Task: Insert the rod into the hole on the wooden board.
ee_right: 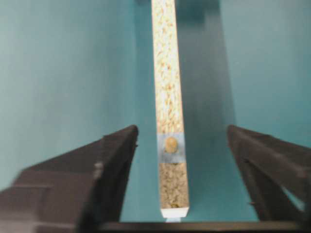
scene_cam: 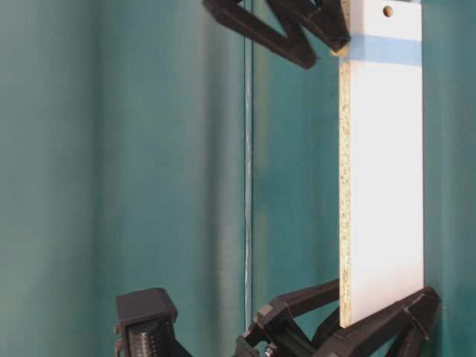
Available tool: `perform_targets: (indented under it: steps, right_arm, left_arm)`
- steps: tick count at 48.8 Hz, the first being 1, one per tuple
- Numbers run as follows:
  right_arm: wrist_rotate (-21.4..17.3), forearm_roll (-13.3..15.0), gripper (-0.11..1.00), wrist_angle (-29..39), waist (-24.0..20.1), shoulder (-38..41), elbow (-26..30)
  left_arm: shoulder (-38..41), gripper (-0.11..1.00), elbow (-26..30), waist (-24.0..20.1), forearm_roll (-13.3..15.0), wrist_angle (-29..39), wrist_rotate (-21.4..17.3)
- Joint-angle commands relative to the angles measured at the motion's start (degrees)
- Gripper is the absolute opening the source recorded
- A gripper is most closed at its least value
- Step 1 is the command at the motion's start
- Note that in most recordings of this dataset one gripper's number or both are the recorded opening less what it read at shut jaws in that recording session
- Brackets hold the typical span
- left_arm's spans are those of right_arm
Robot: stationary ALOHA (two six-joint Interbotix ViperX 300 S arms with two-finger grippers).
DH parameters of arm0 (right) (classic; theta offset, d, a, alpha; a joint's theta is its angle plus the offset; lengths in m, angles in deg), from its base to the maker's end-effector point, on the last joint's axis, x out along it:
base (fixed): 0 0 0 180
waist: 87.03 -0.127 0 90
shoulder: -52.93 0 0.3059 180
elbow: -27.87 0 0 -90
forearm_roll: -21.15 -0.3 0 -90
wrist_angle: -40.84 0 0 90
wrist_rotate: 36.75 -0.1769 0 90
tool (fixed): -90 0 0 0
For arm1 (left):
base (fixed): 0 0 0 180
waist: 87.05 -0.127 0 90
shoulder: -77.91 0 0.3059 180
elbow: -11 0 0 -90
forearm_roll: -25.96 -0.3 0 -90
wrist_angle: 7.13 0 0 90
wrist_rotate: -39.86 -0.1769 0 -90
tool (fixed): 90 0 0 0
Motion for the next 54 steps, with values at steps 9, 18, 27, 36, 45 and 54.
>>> perform_targets:
  steps: [9, 18, 27, 36, 45, 54]
  right_arm:
    - [-0.3, 0.0, 0.92, 1.9, -0.2, -7.4, 0.5]
    - [-0.3, 0.0, 0.92, 4.9, -0.2, -12.1, 0.2]
    - [-0.3, 0.0, 0.92, 5.8, -0.2, -15.0, -1.5]
    - [-0.3, 0.0, 0.91, 5.8, -0.2, -18.3, -4.2]
    - [-0.3, 0.0, 0.91, 5.8, -0.2, -20.0, -6.9]
    - [-0.4, 0.0, 0.91, 6.1, -0.2, -20.0, -7.3]
  left_arm:
    - [-4.1, 0.92, 0.5, 0.0, -0.1, 1.6, 0.1]
    - [-8.9, 0.92, -0.3, -0.1, -0.1, 5.9, 0.0]
    - [-14.2, 0.92, -2.6, -0.4, -0.1, 8.4, 0.0]
    - [-17.2, 0.92, -4.4, -0.9, -0.1, 8.8, 0.0]
    - [-17.2, 0.92, -4.7, -1.2, -0.2, 8.7, -0.1]
    - [-17.7, 0.92, -5.2, -1.2, -0.1, 8.7, -0.1]
